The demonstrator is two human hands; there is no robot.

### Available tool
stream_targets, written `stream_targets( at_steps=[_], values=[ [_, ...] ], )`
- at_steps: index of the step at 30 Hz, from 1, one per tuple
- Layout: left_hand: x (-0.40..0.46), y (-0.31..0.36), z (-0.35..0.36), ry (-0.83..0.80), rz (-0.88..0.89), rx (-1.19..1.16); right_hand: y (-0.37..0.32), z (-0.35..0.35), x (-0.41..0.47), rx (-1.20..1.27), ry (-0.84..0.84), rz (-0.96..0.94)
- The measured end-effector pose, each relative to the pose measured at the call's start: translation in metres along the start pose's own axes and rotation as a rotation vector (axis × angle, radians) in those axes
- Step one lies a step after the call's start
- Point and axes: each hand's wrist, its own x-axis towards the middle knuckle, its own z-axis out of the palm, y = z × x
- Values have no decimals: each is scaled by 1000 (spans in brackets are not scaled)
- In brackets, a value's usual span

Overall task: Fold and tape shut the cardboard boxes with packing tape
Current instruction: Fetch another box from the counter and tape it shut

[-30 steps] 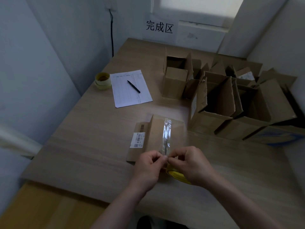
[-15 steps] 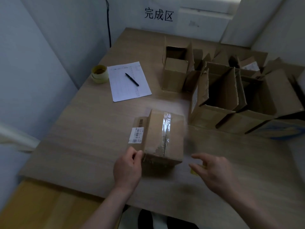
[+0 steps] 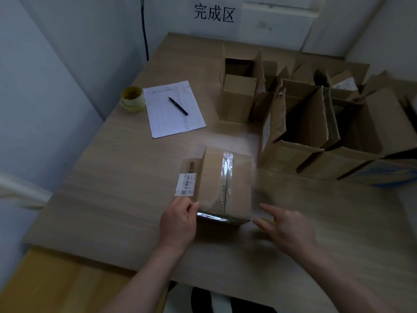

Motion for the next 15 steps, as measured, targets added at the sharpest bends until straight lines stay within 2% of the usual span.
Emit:
stream_targets(
  at_steps=[2,6,11,12,15],
  values=[
    [3,-6,4,-26,-40,13,-2,4,2,-27,-23,-7],
    [9,-15,9,-75,-279,-76,-11,7,7,-119,-50,-46],
    [26,-14,5,-59,-324,-65,-20,5,10,-137,-112,-220],
    [29,-14,0,-53,-225,1,-21,5,11,-140,-131,-249],
    [41,-12,-4,-112,354,209,-26,6,12,-172,-148,-318]
  ],
)
